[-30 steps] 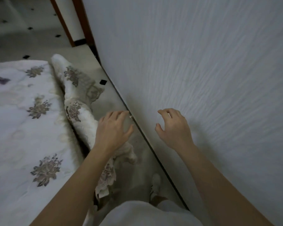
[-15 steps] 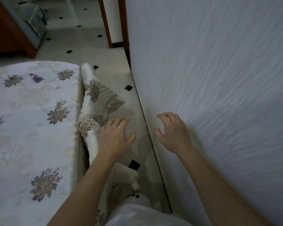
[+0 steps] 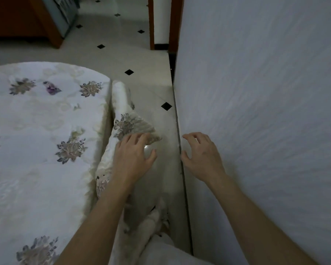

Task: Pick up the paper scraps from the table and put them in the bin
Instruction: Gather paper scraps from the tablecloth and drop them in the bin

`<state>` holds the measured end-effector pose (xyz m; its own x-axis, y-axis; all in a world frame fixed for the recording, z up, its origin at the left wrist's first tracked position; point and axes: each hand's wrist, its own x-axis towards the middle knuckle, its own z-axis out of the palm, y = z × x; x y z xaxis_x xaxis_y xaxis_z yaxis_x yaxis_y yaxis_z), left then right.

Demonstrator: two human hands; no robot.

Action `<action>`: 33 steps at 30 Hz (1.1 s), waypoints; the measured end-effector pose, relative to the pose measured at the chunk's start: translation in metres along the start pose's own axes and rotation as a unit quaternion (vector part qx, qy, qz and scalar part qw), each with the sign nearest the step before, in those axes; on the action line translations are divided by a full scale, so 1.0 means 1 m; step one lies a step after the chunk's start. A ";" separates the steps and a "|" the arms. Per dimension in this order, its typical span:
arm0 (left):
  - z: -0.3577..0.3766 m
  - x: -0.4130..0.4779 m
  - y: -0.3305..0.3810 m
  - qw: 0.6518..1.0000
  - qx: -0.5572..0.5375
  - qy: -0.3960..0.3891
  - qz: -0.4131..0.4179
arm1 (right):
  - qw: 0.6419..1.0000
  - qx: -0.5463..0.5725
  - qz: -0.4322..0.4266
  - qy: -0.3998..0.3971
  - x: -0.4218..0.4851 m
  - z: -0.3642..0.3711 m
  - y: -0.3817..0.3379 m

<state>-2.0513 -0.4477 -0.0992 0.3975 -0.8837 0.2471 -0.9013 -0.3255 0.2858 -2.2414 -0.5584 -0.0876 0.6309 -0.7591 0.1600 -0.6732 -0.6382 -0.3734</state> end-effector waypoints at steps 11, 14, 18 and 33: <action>0.006 0.116 -0.094 0.993 -0.011 0.037 -0.115 | 0.994 0.031 -0.097 -0.042 0.185 0.054 -0.035; 0.004 0.120 -0.119 0.988 0.003 0.035 -0.148 | 0.989 0.036 -0.134 -0.056 0.220 0.070 -0.052; 0.003 0.115 -0.151 0.975 0.016 0.053 -0.215 | 0.978 0.050 -0.190 -0.064 0.261 0.093 -0.084; 0.006 0.114 -0.226 0.832 0.064 0.069 -0.547 | 0.870 0.094 -0.434 -0.215 0.415 0.208 -0.210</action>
<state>-1.8034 -0.4772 -0.1410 0.9999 0.0086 0.0104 0.0049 -0.9503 0.3113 -1.7580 -0.7131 -0.1327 0.9832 0.1427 0.1142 0.1784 -0.8844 -0.4313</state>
